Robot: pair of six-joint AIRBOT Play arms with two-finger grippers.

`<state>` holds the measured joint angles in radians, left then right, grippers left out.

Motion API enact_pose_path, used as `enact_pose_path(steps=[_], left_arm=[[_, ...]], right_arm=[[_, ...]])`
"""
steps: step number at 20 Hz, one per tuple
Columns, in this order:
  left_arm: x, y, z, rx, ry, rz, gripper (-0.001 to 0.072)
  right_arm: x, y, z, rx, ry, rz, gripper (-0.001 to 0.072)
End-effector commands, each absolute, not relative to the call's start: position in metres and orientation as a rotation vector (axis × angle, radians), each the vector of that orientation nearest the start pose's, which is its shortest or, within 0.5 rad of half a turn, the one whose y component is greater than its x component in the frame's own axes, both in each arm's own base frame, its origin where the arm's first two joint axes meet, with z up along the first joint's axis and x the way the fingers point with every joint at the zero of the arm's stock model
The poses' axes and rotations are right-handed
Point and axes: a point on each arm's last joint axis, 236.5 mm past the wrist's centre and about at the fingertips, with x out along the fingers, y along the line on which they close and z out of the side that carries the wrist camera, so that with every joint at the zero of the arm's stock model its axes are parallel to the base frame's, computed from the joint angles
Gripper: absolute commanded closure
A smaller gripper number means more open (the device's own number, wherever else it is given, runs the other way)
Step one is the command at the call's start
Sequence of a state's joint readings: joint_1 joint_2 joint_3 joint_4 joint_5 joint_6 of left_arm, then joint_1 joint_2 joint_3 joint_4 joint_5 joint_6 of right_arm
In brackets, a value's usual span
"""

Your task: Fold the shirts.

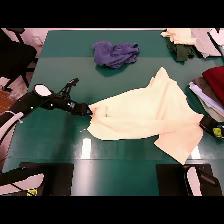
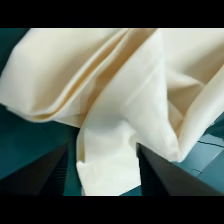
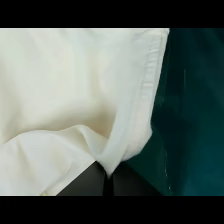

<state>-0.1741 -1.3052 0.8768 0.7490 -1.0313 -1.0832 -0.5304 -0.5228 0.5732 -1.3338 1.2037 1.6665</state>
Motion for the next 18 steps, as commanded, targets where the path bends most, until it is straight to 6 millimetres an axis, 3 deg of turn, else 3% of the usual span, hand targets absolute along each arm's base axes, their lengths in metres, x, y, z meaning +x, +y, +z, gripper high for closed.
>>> enact_pose_path(steps=[1, 5, 7, 8, 10, 13, 15, 18], left_arm=[[0.316, -0.231, -0.039, -0.328, 1.279, -0.765, 0.0209], [0.319, -0.246, -0.060, -0.273, 1.264, -0.770, 0.0209], [0.324, -0.250, -0.059, -0.284, 1.246, -0.766, 0.0232], [0.323, -0.253, -0.055, -0.296, 1.244, -0.782, 0.0426], [0.314, -0.261, -0.044, -0.296, 1.246, -0.853, 0.0678], [0.285, -0.263, -0.016, -0.304, 1.312, -0.972, 0.0682], [0.260, -0.246, 0.006, -0.291, 1.385, -0.981, 0.0682], [0.202, -0.185, 0.006, -0.081, 1.609, -0.855, 0.0682]], right_arm=[[0.216, -0.065, 0.019, 0.590, 1.044, -0.369, 0.0688], [0.215, -0.064, 0.018, 0.592, 1.051, -0.367, 0.0688], [0.214, -0.064, 0.018, 0.592, 1.054, -0.367, 0.0688], [0.214, -0.064, 0.018, 0.592, 1.054, -0.367, 0.0688], [0.214, -0.064, 0.018, 0.592, 1.054, -0.368, 0.0688], [0.215, -0.065, 0.018, 0.590, 1.049, -0.369, 0.0688], [0.217, -0.066, 0.019, 0.588, 1.040, -0.372, 0.0688], [0.221, -0.069, 0.021, 0.585, 1.017, -0.375, 0.0688]])
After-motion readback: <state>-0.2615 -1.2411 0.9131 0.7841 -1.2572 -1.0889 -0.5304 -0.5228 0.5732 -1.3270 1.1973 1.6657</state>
